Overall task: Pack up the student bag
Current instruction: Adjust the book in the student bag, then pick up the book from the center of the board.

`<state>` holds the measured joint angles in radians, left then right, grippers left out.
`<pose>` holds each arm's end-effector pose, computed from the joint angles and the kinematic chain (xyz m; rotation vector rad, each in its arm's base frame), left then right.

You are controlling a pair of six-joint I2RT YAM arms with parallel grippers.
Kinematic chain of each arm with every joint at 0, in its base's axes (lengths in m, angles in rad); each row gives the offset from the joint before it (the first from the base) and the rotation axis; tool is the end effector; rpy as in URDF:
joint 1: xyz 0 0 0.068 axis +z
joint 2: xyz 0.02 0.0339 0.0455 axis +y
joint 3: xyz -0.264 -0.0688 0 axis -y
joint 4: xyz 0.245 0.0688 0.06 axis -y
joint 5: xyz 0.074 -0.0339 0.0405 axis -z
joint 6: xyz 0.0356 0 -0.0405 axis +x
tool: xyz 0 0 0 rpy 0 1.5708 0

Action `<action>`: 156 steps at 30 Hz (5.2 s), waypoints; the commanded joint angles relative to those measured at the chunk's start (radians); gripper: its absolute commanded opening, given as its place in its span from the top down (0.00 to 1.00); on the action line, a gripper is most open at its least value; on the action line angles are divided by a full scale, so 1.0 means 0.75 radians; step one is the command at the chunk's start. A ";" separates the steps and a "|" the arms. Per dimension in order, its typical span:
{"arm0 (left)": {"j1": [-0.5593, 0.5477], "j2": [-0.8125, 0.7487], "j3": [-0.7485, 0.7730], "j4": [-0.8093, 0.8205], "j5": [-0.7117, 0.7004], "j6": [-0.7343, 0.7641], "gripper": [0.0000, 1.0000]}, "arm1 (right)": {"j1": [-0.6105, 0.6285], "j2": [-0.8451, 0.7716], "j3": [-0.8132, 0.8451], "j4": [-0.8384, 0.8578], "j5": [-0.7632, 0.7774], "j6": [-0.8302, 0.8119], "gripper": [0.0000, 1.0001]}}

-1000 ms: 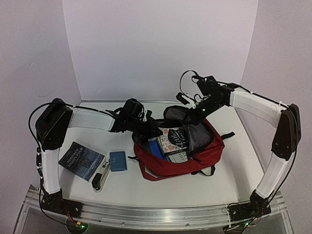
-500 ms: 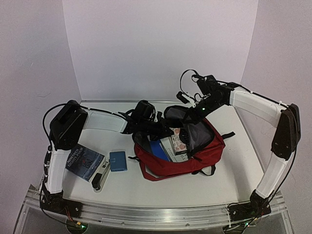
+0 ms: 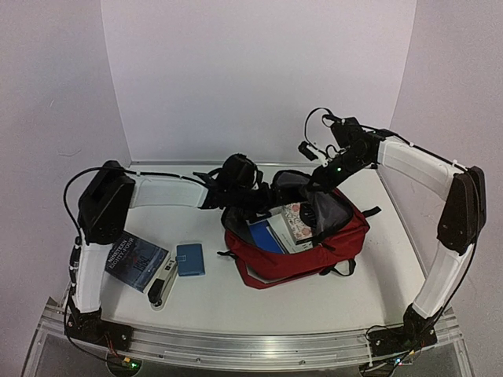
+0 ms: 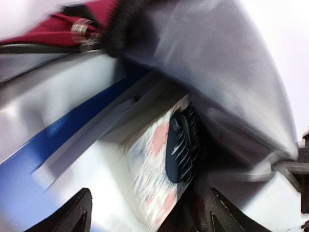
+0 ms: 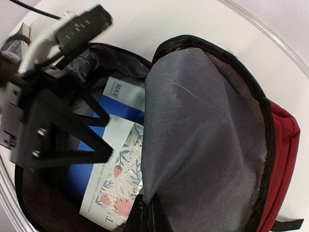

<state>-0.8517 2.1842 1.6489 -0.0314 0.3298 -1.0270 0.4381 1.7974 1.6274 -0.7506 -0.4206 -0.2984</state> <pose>0.3234 -0.3869 0.1982 0.0085 2.4752 -1.3344 0.3519 0.1809 0.3037 -1.0518 2.2338 0.5823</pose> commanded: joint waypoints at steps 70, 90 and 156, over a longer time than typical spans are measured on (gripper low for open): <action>0.632 -0.329 -0.703 -0.606 -0.299 0.122 0.41 | -0.061 0.049 0.306 -0.233 -0.274 0.010 0.02; 0.559 -0.276 -0.077 -0.845 -0.152 0.331 0.28 | -0.007 0.174 0.445 -0.196 -0.336 0.148 0.02; 0.721 -0.279 -0.485 -0.382 -0.050 0.364 0.27 | 0.468 1.187 1.213 0.498 0.421 0.704 0.02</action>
<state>-0.3130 2.0205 1.3391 -0.4254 0.2488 -0.6583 0.8068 2.6695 2.4825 -0.4261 -0.2069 0.2786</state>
